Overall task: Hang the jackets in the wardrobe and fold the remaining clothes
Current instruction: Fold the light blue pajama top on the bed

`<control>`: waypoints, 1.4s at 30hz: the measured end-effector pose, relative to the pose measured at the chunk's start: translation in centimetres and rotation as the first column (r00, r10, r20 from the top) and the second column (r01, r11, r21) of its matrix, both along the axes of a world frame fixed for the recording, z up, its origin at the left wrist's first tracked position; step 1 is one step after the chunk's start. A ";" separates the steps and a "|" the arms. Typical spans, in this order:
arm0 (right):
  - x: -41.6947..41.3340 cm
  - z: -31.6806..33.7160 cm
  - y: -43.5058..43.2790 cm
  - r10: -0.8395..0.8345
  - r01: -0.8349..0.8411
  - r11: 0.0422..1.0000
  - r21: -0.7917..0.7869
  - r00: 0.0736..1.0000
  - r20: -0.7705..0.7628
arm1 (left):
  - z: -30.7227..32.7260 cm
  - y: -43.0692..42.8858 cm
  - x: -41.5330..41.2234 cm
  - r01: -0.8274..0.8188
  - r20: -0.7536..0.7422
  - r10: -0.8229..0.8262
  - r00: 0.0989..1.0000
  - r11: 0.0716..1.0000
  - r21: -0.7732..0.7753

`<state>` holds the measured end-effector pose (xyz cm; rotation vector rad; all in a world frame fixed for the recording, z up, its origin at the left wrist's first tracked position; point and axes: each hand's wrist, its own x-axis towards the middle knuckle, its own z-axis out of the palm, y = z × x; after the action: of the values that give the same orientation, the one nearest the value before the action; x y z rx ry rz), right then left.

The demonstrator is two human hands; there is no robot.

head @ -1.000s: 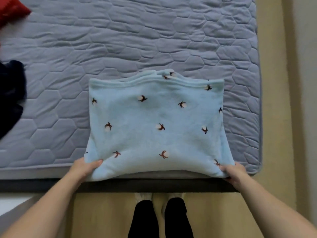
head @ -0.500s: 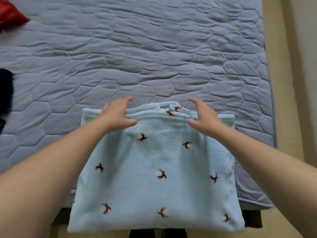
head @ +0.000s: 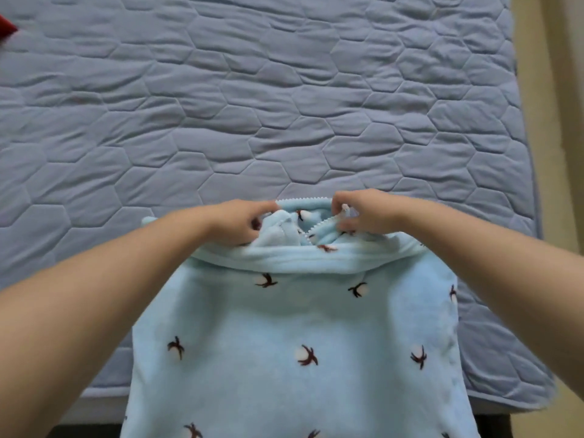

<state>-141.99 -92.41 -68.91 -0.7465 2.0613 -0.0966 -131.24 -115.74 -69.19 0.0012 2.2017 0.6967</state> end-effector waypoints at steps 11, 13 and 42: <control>-0.3 -2.5 0.1 -0.098 0.090 0.994 -0.059 0.984 -0.152 | -2.3 1.0 -2.5 -0.068 -0.203 0.015 0.979 0.964 -0.259; -1.1 -2.0 0.8 0.023 -0.023 1.000 0.006 0.971 -0.240 | -1.8 0.5 -2.9 -0.022 -0.295 -0.104 0.950 0.919 -0.394; -0.1 -1.8 1.0 -0.209 0.116 0.948 -0.295 0.928 -0.308 | -1.3 0.9 -1.9 -0.196 -0.470 0.112 0.876 0.971 -0.134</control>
<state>-142.04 -91.38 -70.73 -0.7973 2.4702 -0.3784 -133.11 -114.88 -70.44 -0.1143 2.7427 0.6297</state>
